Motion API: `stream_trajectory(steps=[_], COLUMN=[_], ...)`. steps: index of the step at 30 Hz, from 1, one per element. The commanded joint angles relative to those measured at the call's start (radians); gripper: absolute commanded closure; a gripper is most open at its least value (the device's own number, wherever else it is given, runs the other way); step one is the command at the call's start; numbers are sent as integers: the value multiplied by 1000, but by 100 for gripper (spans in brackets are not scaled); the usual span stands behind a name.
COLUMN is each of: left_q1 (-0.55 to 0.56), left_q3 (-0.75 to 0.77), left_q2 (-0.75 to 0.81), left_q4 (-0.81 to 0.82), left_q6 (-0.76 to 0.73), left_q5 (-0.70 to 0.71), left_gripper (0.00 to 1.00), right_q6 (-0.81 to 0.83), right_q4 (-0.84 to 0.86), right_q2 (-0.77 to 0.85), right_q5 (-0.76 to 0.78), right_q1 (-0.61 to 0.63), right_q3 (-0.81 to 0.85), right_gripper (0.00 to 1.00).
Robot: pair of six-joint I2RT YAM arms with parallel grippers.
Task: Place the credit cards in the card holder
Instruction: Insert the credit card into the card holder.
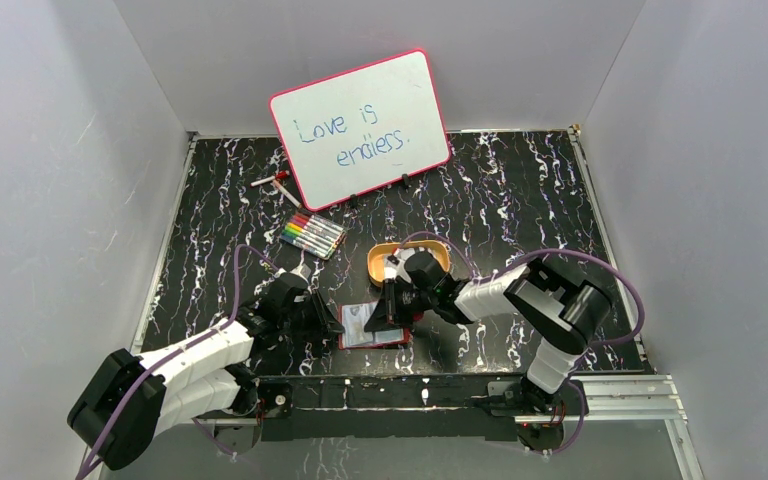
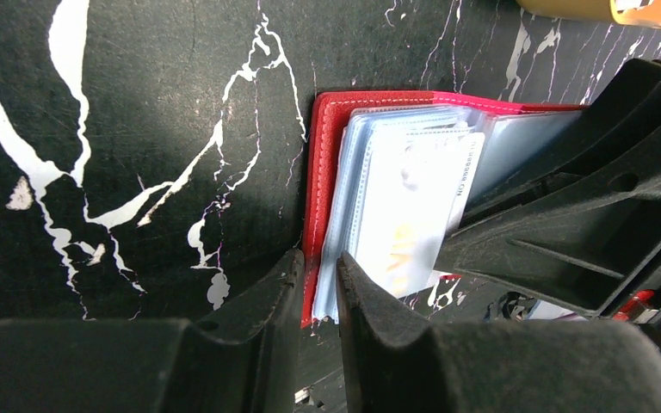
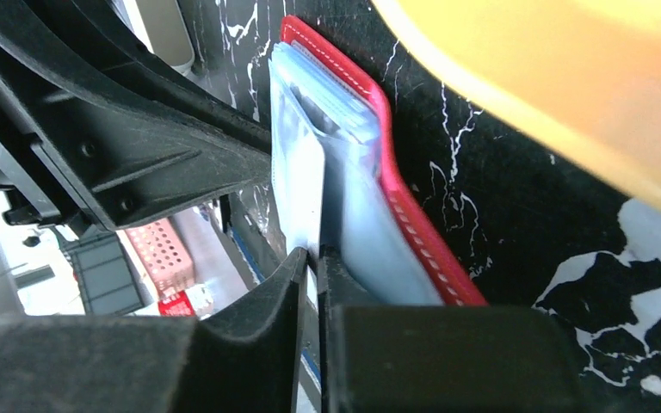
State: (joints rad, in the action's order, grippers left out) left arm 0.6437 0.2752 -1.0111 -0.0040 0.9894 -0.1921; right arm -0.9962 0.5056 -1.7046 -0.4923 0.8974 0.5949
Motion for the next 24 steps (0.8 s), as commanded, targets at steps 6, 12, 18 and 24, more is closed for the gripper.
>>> stream_trajectory(steps=[6, 12, 18, 24], left_q1=[5, 4, 5, 5], left_q3=[-16, -16, -13, -7], left_q2=[21, 26, 27, 25], left_q4=[-11, -14, -10, -11], left_q6=[3, 2, 5, -1], left_q5=[-3, -1, -4, -5], left_gripper=[81, 81, 81, 81], right_q6=[60, 76, 66, 73], right_q4=[-143, -211, -148, -162], right_q2=[91, 110, 60, 53], right_q5=[90, 134, 77, 68], right_q1=[24, 23, 28, 46], right_q3=[62, 69, 91, 130], right_gripper=[62, 58, 61, 62])
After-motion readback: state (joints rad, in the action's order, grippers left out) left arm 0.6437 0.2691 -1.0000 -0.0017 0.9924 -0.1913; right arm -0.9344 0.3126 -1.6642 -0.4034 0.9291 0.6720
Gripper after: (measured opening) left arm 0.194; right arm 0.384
